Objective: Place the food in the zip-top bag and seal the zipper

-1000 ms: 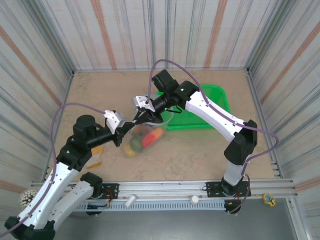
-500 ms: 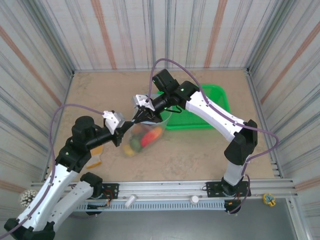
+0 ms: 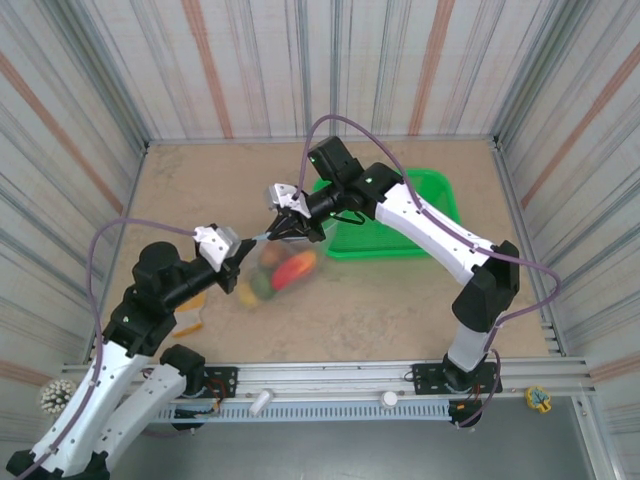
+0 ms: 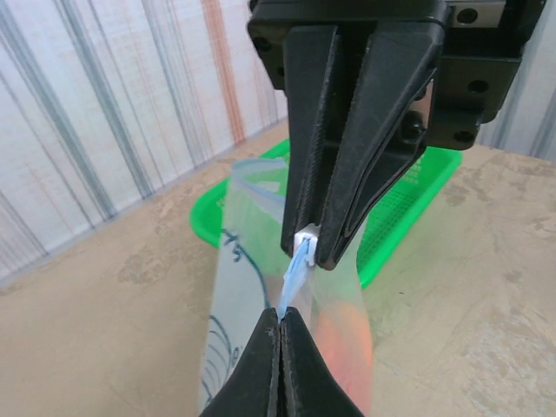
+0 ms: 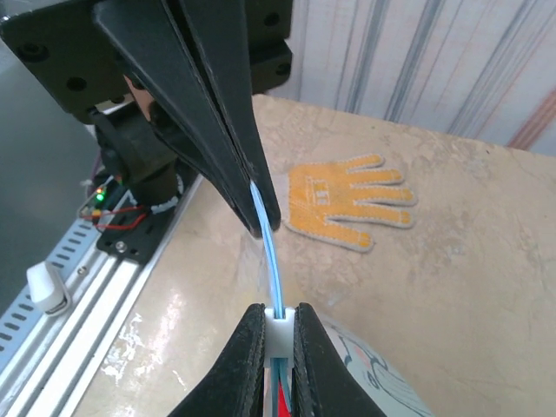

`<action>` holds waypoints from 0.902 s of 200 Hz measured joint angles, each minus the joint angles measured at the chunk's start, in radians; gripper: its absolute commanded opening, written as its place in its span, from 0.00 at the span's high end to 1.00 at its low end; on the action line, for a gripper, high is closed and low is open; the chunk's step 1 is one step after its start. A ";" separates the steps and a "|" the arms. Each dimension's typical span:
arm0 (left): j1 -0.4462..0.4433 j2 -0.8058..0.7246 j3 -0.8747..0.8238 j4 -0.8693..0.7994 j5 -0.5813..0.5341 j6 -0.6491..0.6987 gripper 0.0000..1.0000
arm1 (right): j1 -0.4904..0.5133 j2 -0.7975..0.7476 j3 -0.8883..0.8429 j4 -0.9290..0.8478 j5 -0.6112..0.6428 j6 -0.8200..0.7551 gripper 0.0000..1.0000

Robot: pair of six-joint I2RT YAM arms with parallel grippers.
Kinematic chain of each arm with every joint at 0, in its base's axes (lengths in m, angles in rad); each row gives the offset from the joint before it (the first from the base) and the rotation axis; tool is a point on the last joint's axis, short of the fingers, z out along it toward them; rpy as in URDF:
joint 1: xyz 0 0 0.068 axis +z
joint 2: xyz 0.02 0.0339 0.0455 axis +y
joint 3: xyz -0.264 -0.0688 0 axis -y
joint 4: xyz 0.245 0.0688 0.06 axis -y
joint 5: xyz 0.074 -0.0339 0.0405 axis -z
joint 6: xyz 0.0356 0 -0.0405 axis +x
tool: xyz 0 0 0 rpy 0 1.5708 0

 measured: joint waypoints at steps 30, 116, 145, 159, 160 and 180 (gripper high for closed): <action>-0.006 -0.029 0.002 0.008 -0.098 -0.001 1.00 | -0.010 -0.011 0.000 0.018 0.023 0.043 0.93; -0.002 -0.056 0.004 0.031 -0.323 -0.016 1.00 | -0.019 -0.063 -0.079 0.063 0.194 0.200 0.96; 0.017 -0.058 -0.005 0.033 -0.343 -0.024 1.00 | -0.020 -0.127 -0.193 0.114 0.274 0.241 0.95; 0.022 -0.063 -0.013 0.045 -0.354 -0.024 1.00 | -0.021 -0.163 -0.246 0.137 0.306 0.262 0.95; 0.022 -0.063 -0.014 0.046 -0.354 -0.024 1.00 | -0.021 -0.166 -0.251 0.138 0.310 0.263 0.95; 0.025 -0.075 -0.028 0.056 -0.372 -0.024 1.00 | -0.027 -0.208 -0.307 0.159 0.351 0.291 0.95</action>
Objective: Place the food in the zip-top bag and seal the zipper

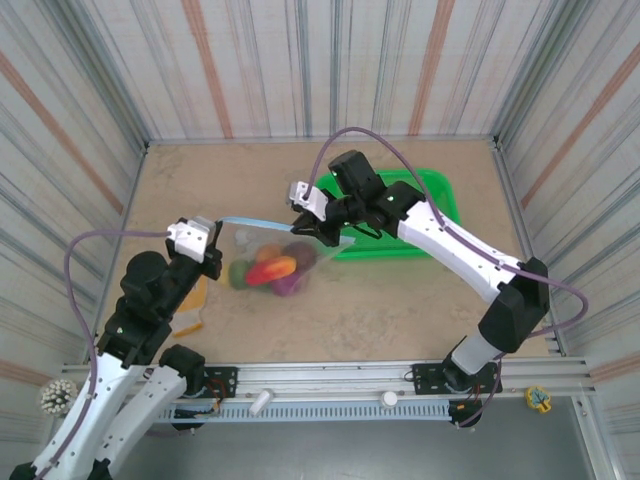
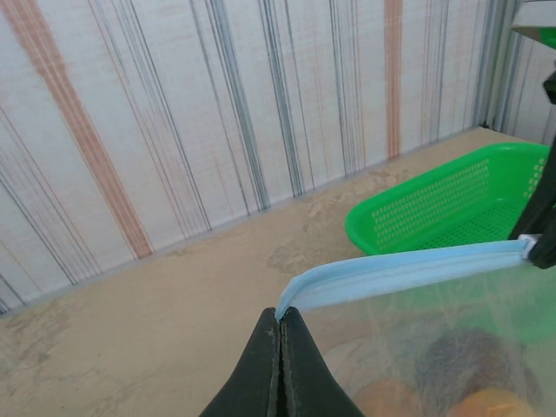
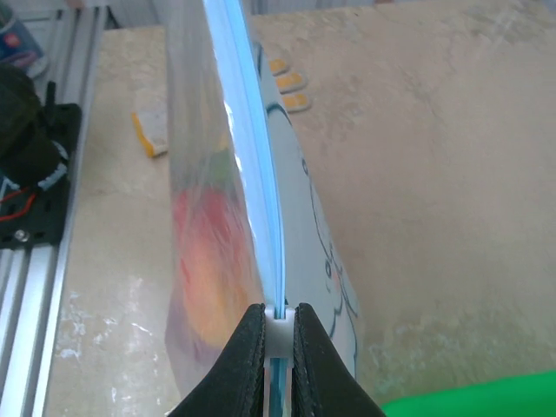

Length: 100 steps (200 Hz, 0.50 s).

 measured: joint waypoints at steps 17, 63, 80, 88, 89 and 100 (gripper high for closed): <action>0.005 -0.004 -0.007 0.004 -0.013 -0.008 1.00 | -0.013 -0.029 -0.039 0.015 0.029 0.023 0.95; 0.011 -0.015 -0.021 0.013 -0.033 -0.024 1.00 | -0.033 -0.115 -0.154 0.038 0.106 0.055 0.93; 0.011 -0.017 -0.023 0.016 -0.042 -0.026 1.00 | -0.049 -0.143 -0.187 0.040 0.129 0.072 0.93; 0.011 -0.017 -0.023 0.016 -0.048 -0.026 1.00 | -0.060 -0.153 -0.200 0.042 0.135 0.077 0.93; 0.011 -0.017 -0.023 0.016 -0.049 -0.026 1.00 | -0.061 -0.154 -0.203 0.042 0.135 0.079 0.93; 0.011 -0.017 -0.023 0.016 -0.058 -0.026 1.00 | -0.076 -0.168 -0.221 0.044 0.148 0.090 0.93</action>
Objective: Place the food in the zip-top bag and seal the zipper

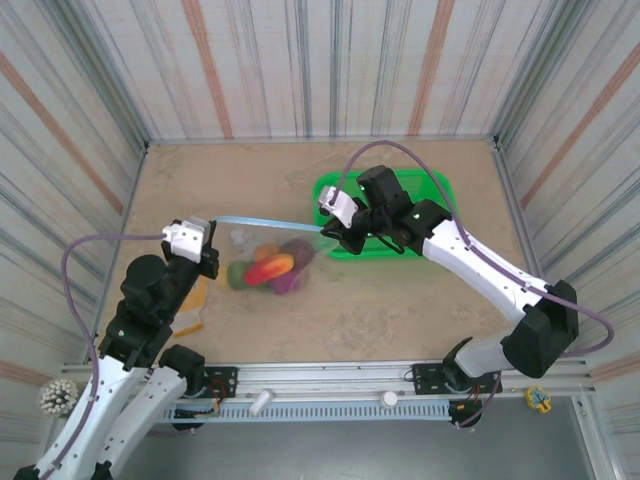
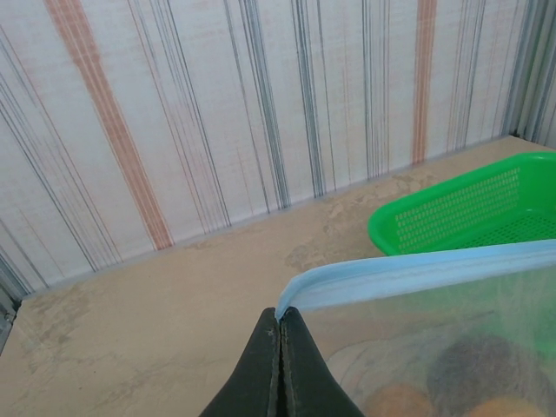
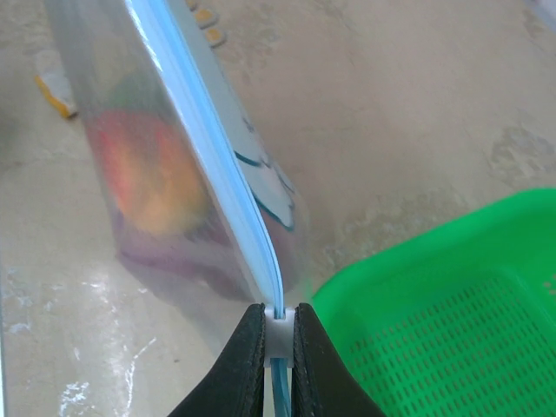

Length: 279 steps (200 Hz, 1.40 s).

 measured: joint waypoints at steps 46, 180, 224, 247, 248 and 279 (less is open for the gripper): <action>0.006 0.000 0.000 0.000 -0.026 -0.011 1.00 | -0.029 -0.044 -0.057 0.000 0.032 0.016 0.92; 0.093 0.374 0.083 0.093 -0.066 -0.148 1.00 | -0.046 -0.071 -0.031 0.047 0.053 0.093 0.55; 0.291 0.747 0.264 0.046 -0.060 -0.380 1.00 | -0.046 -0.122 -0.011 0.092 0.054 0.109 0.55; 0.395 1.042 0.509 -0.074 -0.001 -0.532 1.00 | -0.046 -0.123 -0.011 0.099 0.060 0.119 0.54; 0.397 1.054 0.519 -0.081 -0.002 -0.536 1.00 | -0.046 -0.123 -0.011 0.099 0.061 0.121 0.54; 0.435 1.487 0.961 -0.319 0.002 -0.646 1.00 | -0.049 -0.121 -0.011 0.117 0.098 0.193 0.54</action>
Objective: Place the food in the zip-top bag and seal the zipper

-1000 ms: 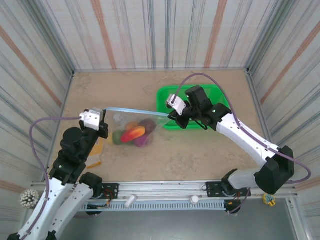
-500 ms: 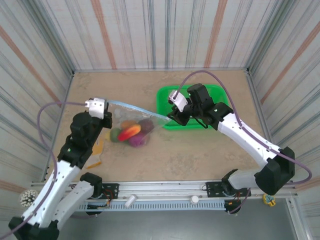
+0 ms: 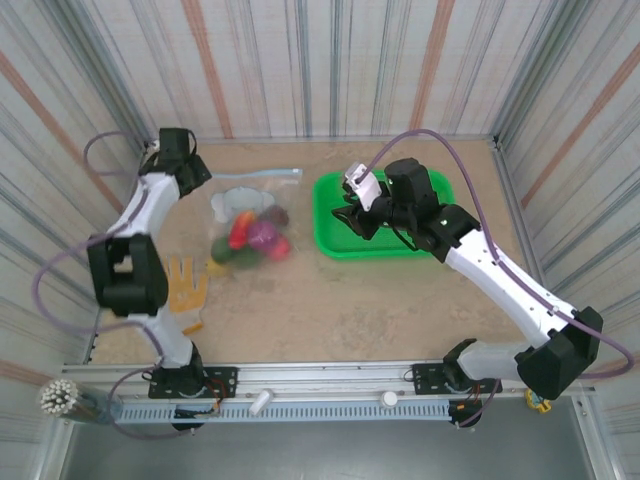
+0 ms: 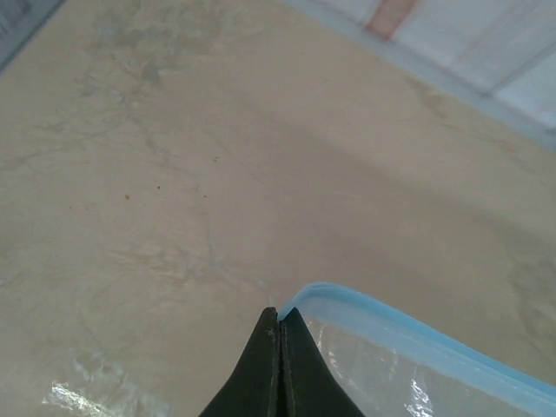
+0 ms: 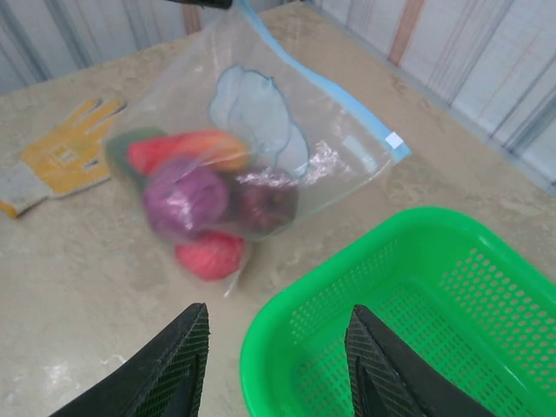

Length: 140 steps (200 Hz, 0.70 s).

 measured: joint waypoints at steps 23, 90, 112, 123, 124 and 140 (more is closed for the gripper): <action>-0.025 0.139 0.097 -0.114 0.001 -0.035 1.00 | -0.002 0.009 0.003 0.009 0.010 0.066 0.54; -0.051 0.171 0.087 -0.190 0.022 -0.053 0.90 | -0.034 0.069 0.097 -0.101 0.116 0.223 0.53; -0.058 0.163 0.083 -0.147 0.018 -0.003 0.74 | -0.095 0.086 0.129 -0.171 0.139 0.303 0.48; -0.068 0.164 0.090 -0.140 0.015 0.045 0.64 | -0.122 0.092 0.142 -0.199 0.160 0.333 0.47; -0.070 0.164 0.091 -0.140 0.014 0.044 0.64 | -0.124 0.092 0.142 -0.200 0.161 0.336 0.47; -0.091 0.163 0.101 -0.138 -0.002 0.077 0.54 | -0.138 0.092 0.143 -0.246 0.195 0.360 0.47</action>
